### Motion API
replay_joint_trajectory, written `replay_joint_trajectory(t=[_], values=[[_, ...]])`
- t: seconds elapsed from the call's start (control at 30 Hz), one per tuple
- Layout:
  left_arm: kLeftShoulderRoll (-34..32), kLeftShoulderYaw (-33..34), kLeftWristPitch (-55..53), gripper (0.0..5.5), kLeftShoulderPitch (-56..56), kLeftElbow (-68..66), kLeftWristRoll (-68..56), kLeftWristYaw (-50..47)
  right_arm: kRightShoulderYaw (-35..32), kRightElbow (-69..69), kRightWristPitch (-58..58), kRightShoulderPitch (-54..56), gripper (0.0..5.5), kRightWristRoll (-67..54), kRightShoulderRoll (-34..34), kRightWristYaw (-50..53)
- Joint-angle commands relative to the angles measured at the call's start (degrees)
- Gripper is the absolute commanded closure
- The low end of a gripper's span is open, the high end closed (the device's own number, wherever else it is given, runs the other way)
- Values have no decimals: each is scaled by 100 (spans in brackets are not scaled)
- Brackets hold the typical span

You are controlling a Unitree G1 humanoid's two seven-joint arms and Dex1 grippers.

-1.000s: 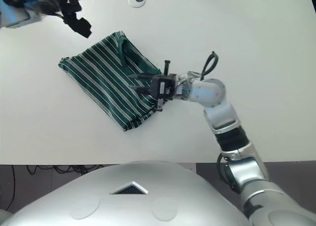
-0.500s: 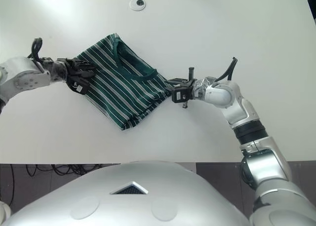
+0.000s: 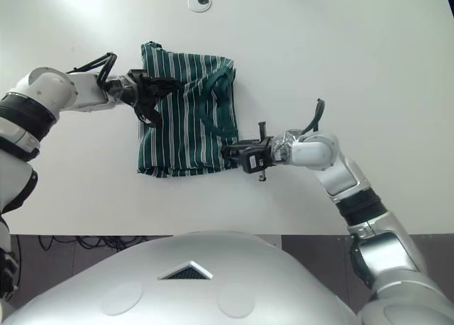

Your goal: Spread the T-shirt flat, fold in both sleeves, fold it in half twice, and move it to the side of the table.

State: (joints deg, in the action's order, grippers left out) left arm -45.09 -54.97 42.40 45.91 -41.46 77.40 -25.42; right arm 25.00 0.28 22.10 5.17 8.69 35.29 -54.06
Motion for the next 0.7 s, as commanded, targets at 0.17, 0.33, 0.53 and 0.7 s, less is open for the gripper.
replay_joint_trajectory(t=[0.17,0.33,0.53,0.7], values=[[-1256,1896,1281,395,-1212,1554,-4041,935,-1280,-345,-930,-471,450,-2617,355,-705],[-2417,2241,1166,375,-2899,2630,-6610,2314,-1823,-365,-1203,-1225,450,-3139,826,-1232],[-3071,2280,1309,298,-5073,2596,-7361,3481,-1753,377,-279,-1422,377,-2049,1007,-1205],[-2556,2730,1247,231,-5576,2362,-6020,3454,-1393,472,659,-1501,299,-1394,762,-1133]])
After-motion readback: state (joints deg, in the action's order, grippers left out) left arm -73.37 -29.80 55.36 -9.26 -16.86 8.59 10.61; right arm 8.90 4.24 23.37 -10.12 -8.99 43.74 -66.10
